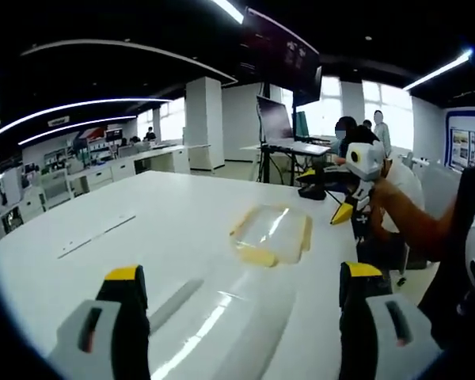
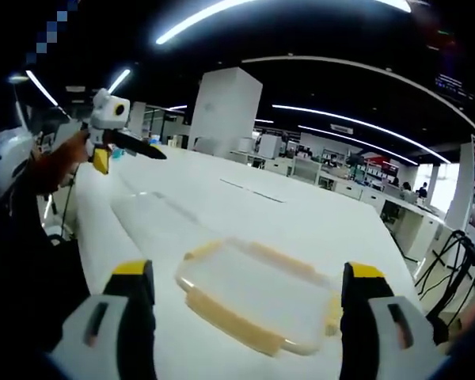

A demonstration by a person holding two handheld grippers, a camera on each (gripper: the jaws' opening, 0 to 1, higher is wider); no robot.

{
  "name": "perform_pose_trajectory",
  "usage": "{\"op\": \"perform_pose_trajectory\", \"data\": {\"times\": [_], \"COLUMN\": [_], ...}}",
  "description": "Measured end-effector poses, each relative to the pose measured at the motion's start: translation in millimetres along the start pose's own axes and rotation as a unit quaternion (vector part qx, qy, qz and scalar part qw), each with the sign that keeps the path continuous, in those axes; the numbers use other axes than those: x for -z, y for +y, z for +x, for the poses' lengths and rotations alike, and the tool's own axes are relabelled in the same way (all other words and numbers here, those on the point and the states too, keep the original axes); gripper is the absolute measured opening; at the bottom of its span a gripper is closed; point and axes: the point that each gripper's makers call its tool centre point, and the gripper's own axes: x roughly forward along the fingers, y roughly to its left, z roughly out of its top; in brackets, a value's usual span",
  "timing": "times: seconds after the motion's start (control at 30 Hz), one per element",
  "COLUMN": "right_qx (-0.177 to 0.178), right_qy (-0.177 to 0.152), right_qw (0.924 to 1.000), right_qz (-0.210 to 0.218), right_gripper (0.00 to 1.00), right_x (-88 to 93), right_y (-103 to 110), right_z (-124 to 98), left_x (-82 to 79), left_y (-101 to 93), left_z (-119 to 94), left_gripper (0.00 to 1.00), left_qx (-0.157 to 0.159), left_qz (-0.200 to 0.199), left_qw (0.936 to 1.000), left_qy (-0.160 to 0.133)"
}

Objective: Snap each plastic latch of the storage box into its locked position after aligning the lid with the box until every specified latch is closed and the lid sits flush.

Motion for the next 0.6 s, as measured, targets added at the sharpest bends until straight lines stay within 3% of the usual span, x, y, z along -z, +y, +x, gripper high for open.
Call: {"op": "perform_pose_trajectory", "data": {"times": [0.5, 0.6], "right_qx": [0.0, -0.013], "right_qy": [0.005, -0.004], "right_qw": [1.0, 0.9999], "right_qz": [-0.004, -0.008], "right_gripper": [0.97, 0.97], "right_x": [1.0, -1.9], "right_y": [-4.5, -1.7], "right_z": [-5.5, -6.6], "left_x": [-2.0, -3.1], "left_y": [-9.1, -14.1], "left_z": [8.8, 10.0], "left_gripper": [1.0, 1.0], "left_qx": [0.018, 0.025], "left_qz": [0.011, 0.014], "left_qw": [0.9997, 0.9995], "left_qy": [0.013, 0.014]}}
